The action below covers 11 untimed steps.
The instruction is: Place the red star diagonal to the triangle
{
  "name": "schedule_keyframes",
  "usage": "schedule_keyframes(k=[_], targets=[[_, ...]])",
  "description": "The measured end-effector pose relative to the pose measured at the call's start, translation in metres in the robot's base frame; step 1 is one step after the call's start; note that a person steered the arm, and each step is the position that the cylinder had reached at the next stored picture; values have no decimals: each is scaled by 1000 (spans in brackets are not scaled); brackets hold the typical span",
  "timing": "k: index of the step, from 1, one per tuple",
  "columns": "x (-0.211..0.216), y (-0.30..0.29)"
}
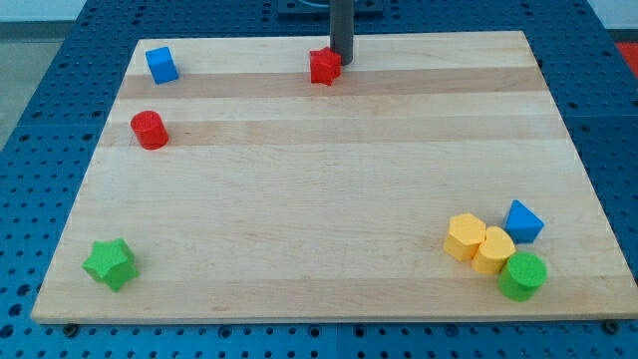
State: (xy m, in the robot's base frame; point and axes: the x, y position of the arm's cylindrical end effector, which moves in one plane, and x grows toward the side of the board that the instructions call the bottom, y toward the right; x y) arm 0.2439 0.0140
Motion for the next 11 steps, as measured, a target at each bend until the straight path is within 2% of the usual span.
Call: schedule_keyframes(k=[1, 2, 3, 4, 5, 7, 9, 10, 11], targets=[[-12, 0], [-49, -12], [-52, -28], [-26, -57], [3, -54], [43, -18], [46, 82], [48, 115], [52, 118]])
